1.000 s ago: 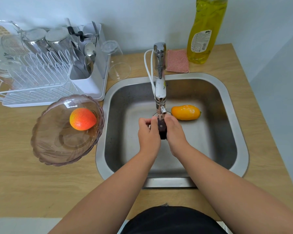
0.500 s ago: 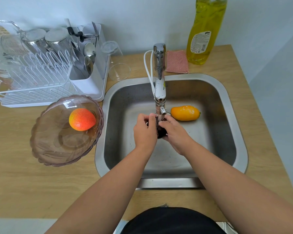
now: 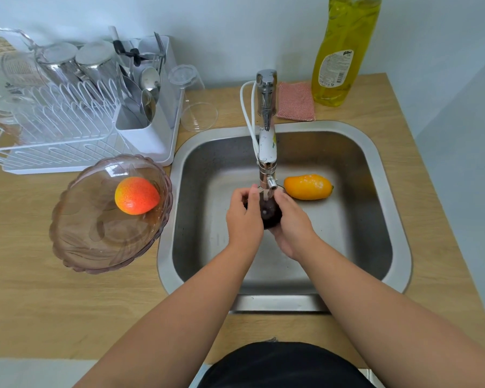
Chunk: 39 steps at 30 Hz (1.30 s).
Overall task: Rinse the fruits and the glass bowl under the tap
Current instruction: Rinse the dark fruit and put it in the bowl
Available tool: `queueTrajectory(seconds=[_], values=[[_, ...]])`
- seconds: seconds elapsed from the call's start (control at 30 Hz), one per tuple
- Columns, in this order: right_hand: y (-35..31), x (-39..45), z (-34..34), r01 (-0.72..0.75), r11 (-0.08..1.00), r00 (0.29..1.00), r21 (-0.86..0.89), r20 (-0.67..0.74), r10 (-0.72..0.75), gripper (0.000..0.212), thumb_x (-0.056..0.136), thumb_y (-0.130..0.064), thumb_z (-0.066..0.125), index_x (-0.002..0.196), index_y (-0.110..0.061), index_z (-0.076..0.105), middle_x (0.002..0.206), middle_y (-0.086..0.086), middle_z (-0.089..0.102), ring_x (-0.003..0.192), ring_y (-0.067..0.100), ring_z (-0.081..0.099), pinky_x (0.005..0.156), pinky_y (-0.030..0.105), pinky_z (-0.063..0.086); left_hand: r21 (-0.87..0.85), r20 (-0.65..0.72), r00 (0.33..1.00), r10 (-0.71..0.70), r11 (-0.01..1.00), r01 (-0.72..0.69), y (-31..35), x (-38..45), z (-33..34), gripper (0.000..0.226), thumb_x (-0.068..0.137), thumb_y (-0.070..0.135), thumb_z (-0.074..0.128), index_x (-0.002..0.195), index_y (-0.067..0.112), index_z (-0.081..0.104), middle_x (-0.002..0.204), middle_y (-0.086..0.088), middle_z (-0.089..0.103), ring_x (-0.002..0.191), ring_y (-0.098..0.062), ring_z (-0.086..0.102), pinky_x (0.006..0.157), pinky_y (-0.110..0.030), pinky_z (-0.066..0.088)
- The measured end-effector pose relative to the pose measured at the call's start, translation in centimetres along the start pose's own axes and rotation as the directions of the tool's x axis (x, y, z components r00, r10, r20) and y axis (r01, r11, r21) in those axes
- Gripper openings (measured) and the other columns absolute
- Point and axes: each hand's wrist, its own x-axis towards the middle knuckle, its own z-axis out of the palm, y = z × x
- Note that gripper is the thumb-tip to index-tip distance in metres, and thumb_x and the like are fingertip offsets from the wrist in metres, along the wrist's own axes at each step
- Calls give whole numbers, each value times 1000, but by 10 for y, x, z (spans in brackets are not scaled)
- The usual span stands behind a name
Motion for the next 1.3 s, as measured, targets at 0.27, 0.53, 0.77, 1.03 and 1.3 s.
queueTrajectory(seconds=[0.27, 0.53, 0.77, 1.03, 1.3], values=[[9, -7, -13, 274, 918, 961, -287, 40, -274, 33, 94, -11, 56, 126, -16, 62, 124, 1, 66, 117, 14, 60, 98, 27, 48, -120, 310, 809, -499, 824, 554, 11, 10, -3, 40, 105, 46, 36, 111, 21, 67, 112, -13, 73, 102, -28, 70, 96, -51, 57], [-8, 0, 5, 209, 962, 969, -176, -98, -229, 15, 87, -32, 61, 102, -32, 62, 113, 4, 67, 99, 19, 65, 83, 38, 55, -63, 264, 964, -20, 997, 38, -8, -4, 2, 35, 96, 48, 39, 116, 23, 54, 117, -7, 63, 105, -20, 60, 96, -43, 50], [-13, 0, 6, -126, 976, 990, -178, 45, 136, 32, 98, -44, 45, 119, -24, 58, 117, 8, 69, 104, 26, 68, 71, 43, 59, -121, 212, 971, 109, 989, -84, -17, 3, -3, 34, 97, 38, 42, 124, 24, 57, 123, -7, 64, 112, -18, 60, 97, -30, 50], [5, -9, -1, 86, 931, 992, -353, 113, -49, 57, 89, -32, 59, 143, -29, 42, 142, 2, 50, 130, 16, 50, 112, 42, 39, -87, 203, 873, -443, 880, 467, -2, 18, -6, 42, 105, 44, 35, 103, 18, 68, 108, -11, 71, 106, -26, 66, 101, -42, 52], [-1, -15, 17, 220, 881, 974, -419, 45, -222, 51, 83, -47, 59, 125, -20, 56, 115, -4, 63, 111, 14, 60, 103, 42, 46, 49, 51, 994, -100, 994, 98, -5, 6, -10, 62, 92, 57, 22, 109, 14, 63, 108, -8, 68, 109, -28, 61, 102, -52, 46]])
